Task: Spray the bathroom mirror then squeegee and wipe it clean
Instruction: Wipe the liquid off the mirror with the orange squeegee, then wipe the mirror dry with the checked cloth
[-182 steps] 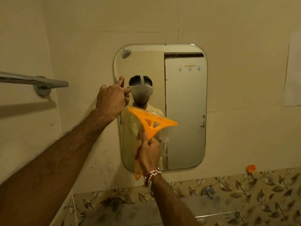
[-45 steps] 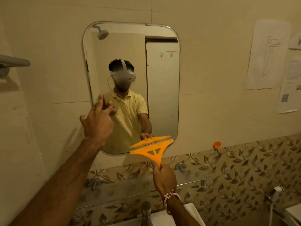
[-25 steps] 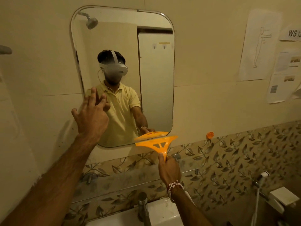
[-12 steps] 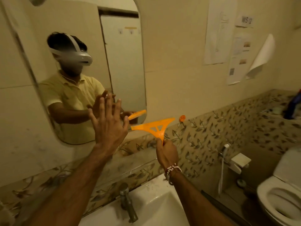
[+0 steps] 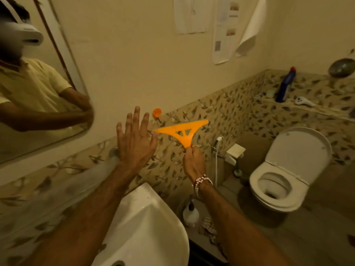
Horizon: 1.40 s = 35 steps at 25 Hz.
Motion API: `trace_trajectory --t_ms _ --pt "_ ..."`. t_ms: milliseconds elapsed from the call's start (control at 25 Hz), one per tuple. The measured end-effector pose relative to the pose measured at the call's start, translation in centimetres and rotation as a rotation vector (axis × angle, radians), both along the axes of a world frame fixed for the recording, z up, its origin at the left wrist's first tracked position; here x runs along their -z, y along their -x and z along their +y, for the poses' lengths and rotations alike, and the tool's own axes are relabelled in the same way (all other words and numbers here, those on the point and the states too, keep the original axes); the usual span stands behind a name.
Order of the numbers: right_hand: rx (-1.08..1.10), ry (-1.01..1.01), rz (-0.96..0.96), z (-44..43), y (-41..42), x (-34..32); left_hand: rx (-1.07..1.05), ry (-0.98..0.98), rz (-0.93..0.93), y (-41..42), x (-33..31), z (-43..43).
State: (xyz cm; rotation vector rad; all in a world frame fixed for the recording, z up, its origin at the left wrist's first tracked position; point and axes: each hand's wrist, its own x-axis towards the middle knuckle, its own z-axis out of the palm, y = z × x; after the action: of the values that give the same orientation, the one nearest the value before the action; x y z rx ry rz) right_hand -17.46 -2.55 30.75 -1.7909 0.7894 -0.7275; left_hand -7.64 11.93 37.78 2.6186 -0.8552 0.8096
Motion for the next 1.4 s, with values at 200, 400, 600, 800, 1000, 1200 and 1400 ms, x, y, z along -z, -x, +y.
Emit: trace_trajectory --t_ms 200,400,600,800,1000,1200,1400 --pt "0.084 -0.112 0.028 -4.7 2.2 6.3 0.176 -0.101 0.124 1.9 7.1 -6.5" --pt "0.169 -0.266 0.165 -8.0 4.1 14.6 0.344 -0.200 0.295 1.9 15.8 -11.5" --pt "0.270 -0.474 0.268 -9.5 6.0 24.4 0.375 -0.320 0.454 0.6 25.1 -14.0" --pt "0.231 -0.729 0.388 -8.4 5.2 34.4 0.324 -0.465 0.582 0.4 33.1 -14.2" --pt "0.244 -0.730 0.449 -8.4 2.9 41.6 0.429 -0.595 0.520 0.3 38.3 -15.1" --pt "0.247 -0.756 0.473 -9.2 1.2 45.6 0.554 -0.639 0.493 1.4 40.9 -17.1" --pt "0.140 -0.712 0.529 -9.9 1.6 46.6 0.571 -0.649 0.518 1.5 42.1 -17.7"
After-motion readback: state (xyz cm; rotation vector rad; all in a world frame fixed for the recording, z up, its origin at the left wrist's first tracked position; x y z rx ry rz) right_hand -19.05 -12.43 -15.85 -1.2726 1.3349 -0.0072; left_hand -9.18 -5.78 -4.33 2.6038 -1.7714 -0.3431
